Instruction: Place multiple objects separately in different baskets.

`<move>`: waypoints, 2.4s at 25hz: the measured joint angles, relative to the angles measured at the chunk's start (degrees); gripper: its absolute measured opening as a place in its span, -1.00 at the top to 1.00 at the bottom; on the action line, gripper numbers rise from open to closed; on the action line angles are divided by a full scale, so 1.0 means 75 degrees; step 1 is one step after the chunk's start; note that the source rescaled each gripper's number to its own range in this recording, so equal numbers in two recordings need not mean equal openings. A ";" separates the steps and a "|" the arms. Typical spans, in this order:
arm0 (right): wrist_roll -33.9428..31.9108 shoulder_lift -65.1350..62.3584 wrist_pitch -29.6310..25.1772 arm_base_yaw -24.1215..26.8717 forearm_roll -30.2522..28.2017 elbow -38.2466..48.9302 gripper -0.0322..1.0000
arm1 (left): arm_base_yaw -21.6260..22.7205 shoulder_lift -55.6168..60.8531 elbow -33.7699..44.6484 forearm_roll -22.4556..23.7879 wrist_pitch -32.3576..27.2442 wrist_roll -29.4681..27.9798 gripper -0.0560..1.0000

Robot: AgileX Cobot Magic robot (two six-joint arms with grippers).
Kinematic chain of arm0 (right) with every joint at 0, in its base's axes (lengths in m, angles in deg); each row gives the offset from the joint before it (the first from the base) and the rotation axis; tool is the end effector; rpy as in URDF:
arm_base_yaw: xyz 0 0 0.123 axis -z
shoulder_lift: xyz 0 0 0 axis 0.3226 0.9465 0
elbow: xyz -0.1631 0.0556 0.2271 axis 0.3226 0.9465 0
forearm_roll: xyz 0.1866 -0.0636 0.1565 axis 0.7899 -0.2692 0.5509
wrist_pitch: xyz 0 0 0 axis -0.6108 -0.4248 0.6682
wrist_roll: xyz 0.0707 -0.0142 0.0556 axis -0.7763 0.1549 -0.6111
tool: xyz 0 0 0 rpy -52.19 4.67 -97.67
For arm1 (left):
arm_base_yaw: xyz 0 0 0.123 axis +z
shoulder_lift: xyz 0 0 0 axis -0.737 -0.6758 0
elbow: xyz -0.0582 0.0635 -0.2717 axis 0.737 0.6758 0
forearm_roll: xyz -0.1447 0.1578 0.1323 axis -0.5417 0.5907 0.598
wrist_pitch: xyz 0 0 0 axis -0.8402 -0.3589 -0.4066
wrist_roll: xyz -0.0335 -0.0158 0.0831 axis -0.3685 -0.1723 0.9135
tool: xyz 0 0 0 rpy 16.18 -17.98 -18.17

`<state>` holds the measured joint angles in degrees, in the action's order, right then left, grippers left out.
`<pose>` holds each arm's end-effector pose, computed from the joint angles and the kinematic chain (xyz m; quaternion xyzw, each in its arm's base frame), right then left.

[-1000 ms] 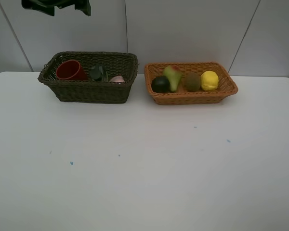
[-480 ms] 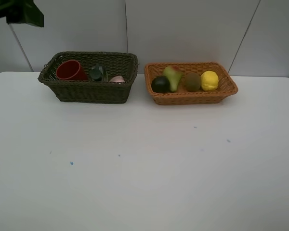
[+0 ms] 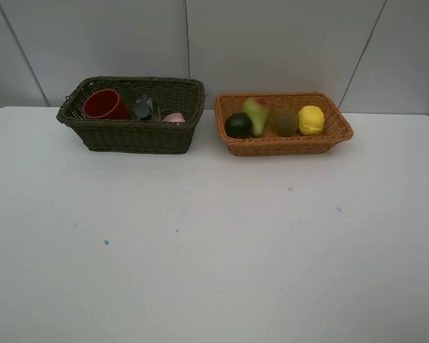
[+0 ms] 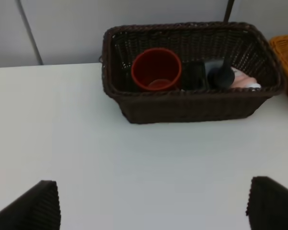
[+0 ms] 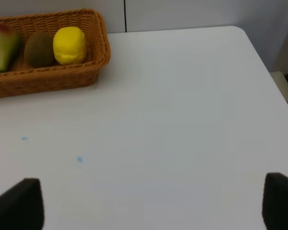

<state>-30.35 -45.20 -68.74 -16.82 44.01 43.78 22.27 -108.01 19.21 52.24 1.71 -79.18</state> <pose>-0.0089 -0.0124 0.2823 0.0474 0.8460 -0.0715 0.5262 0.0820 -0.0108 0.3355 0.0206 0.8602 -0.0486 0.5072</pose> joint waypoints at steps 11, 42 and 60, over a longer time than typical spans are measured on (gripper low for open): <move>0.0000 0.0000 0.0000 0.0000 0.0000 0.0000 -0.99 | 0.0070 0.2380 0.0548 -0.0583 -0.2174 0.0333 -1.00; 0.0000 0.0000 0.0000 0.0000 0.0000 0.0000 -0.99 | 0.2906 0.3765 0.1130 -0.2901 -0.2243 0.2866 -1.00; 0.0000 0.0000 0.0000 0.0000 0.0000 0.0000 -0.99 | 0.2807 0.3765 0.1347 -0.2764 -0.1743 0.2737 -1.00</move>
<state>-30.35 -45.20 -68.74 -16.82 44.01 43.78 43.32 -79.77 29.32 31.51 -11.36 -58.65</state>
